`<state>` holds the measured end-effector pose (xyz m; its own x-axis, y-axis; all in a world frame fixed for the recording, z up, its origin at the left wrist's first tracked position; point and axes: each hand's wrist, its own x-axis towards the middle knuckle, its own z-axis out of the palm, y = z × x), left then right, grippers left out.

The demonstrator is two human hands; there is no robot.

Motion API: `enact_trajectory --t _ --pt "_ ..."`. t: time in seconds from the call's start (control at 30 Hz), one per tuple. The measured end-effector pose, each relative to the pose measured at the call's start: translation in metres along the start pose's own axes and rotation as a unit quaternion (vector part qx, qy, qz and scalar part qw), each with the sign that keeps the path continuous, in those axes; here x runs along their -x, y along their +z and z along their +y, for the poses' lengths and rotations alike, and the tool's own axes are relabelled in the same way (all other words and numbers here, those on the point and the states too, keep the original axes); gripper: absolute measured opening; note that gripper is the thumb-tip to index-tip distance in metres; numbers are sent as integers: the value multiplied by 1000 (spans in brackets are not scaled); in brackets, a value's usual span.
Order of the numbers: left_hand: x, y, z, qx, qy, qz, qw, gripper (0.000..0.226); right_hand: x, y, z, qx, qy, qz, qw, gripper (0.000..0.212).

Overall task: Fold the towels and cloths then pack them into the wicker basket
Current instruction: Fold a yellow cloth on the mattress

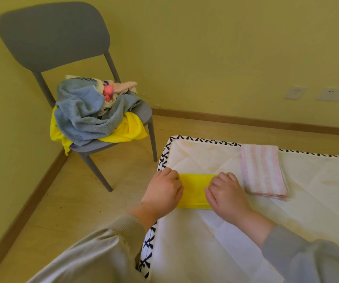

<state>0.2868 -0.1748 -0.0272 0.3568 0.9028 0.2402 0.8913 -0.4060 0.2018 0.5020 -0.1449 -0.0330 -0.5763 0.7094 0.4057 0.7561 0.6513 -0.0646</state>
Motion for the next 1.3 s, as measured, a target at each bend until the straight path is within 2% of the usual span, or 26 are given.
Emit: enact_trajectory --t 0.03,0.1,0.2,0.27,0.33,0.47,0.6,0.73,0.8,0.9,1.0,1.07,1.13,1.2,1.27,1.3 --pt "-5 1 5 -3 -16 -1 1000 32 -10 -2 -7 -7 32 19 999 39" --pt "-13 3 15 -13 -63 -37 997 41 -25 3 -21 2 87 11 996 33" --pt "-11 16 22 -30 -127 -179 975 53 -28 23 -35 16 155 -121 980 44" --pt "-5 26 20 -47 -147 -223 963 57 -18 38 -35 18 163 -196 967 50" --pt "1 35 16 -59 -147 -227 961 62 -8 47 -31 17 155 -225 962 55" --pt "6 44 12 -57 -139 -224 963 80 0 52 -21 23 146 -233 961 61" --pt "7 39 5 -36 -173 -230 957 74 3 51 -9 8 162 -238 958 70" --pt "3 28 4 -24 -180 -249 951 68 4 41 9 -69 174 -282 941 100" --pt "-2 21 3 -14 -184 -241 953 72 -2 32 16 -91 194 -292 932 97" --pt "-20 10 -4 -10 -160 -231 959 86 -19 18 26 -119 233 -311 914 72" --pt "-43 -2 -7 21 -140 -266 953 91 -33 7 28 -224 283 -318 877 41" --pt "-54 -9 -6 49 -142 -299 942 85 -37 0 28 -300 299 -311 851 37" --pt "-60 -17 -4 96 -156 -338 923 71 -42 -11 27 -342 292 -309 838 35" --pt "-62 -27 -2 138 -163 -379 900 56 -46 -24 28 -408 290 -317 805 33" --pt "-62 -35 -1 210 -193 -381 880 43 -48 -37 31 -530 305 -289 736 25" --pt "-61 -39 0 266 -219 -367 864 40 -47 -41 34 -603 343 -255 673 22"
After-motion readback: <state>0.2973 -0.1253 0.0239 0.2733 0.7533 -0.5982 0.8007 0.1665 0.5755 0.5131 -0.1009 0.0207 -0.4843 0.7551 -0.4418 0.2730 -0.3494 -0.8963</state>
